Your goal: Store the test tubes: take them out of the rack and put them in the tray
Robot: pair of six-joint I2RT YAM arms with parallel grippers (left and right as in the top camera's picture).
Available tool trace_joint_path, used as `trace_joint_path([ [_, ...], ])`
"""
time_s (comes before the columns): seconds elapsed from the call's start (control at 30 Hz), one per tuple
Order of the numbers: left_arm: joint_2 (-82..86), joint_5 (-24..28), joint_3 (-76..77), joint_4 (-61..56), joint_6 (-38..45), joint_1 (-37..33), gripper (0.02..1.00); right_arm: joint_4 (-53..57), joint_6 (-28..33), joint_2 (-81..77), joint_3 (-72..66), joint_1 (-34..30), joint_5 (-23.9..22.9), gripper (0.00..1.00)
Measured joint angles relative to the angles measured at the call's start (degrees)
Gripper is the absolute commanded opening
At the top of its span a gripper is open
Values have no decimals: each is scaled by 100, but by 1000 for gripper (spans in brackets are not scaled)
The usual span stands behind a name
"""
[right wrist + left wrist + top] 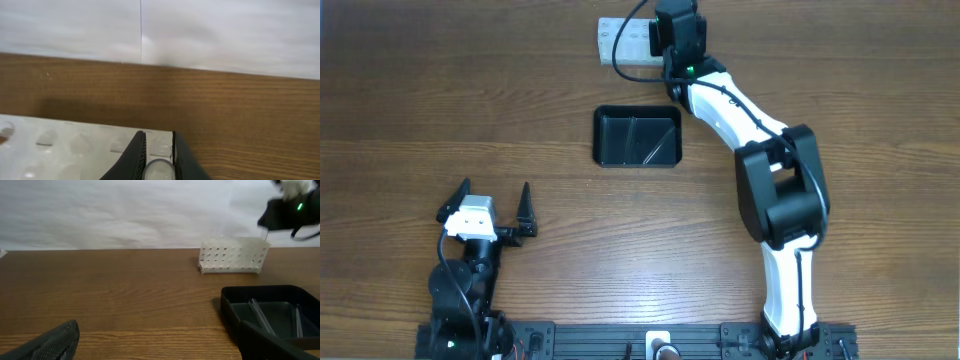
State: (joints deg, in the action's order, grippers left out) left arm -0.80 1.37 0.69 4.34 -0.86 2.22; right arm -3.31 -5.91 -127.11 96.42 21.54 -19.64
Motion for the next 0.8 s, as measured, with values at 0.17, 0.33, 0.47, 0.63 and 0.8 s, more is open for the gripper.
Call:
trace_joint_path([
  [0.17,0,0,0,0,0,0,1000,-15,55,798,-2,140,-219,31],
  [0.33,0,2,0,0,0,0,998,356,127,1860,4,417,-619,18],
  [0.47,0,2,0,0,0,0,1000,1541,-39,2476,31,719,-835,20],
  [0.63,0,0,0,0,2,0,1000,3338,-789,2664,50,1082,-870,14],
  [0.8,0,4,0,-2,0,0,998,4507,-1685,2402,13,1097,-299,16],
])
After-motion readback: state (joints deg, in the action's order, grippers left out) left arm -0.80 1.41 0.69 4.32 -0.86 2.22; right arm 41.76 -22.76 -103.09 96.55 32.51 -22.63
